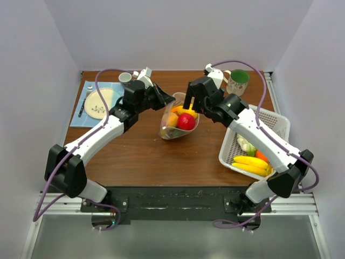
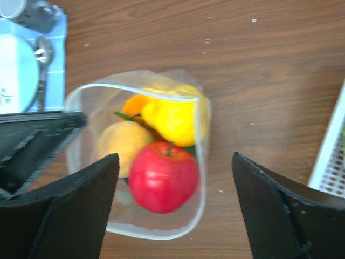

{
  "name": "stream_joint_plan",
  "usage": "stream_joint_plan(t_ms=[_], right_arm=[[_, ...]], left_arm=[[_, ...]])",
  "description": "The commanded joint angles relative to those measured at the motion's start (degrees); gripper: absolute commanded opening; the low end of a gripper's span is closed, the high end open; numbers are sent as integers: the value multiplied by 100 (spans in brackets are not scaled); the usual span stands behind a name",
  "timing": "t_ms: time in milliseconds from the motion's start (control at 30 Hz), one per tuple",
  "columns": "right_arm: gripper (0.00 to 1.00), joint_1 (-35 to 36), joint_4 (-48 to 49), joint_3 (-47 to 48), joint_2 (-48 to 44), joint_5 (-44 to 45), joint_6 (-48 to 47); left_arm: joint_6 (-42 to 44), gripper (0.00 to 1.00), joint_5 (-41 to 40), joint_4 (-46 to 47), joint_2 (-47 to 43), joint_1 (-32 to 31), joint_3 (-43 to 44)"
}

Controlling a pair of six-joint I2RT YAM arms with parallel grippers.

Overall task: Place the food in the zip-top bag and seal the zipper
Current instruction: Place the fake fruit in the zipper food storage bag, then zip the zipper food storage bag at the center of the board.

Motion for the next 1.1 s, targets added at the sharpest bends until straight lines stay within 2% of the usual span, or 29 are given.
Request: stream_joint_plan(t_ms=[0,67,233,333,367,500,533,633,767,1067], right_arm=[[76,-152,102,-204,91,118,-160],[69,-178,68,-21,276,12,-230],[60,-213,-108,296,804,-7,-213],[49,-310,-134,446,936,-33,-239],[42,-371,-152,577,989,-42,-239],[28,-521,-345,1034,1287,-147,-327],[21,-556,-389,1139,1349,-173,-362],[9,-644,-556,1561,1656,-253,-406],[3,-688,-653,1896,1885,-340,-432],[0,-688,-671,1967,2009,-464,-380]], left_arm=[[-48,0,29,307,-181,25,142],[-22,0,65,307,-172,25,142],[22,0,223,368,-154,34,81],[92,0,285,369,-163,34,28],[127,0,311,360,-172,34,28],[329,0,486,325,-189,25,45],[417,0,522,299,-181,25,63],[549,0,645,246,-172,34,72],[672,0,715,167,-181,43,28],[848,1,803,43,-260,34,72]])
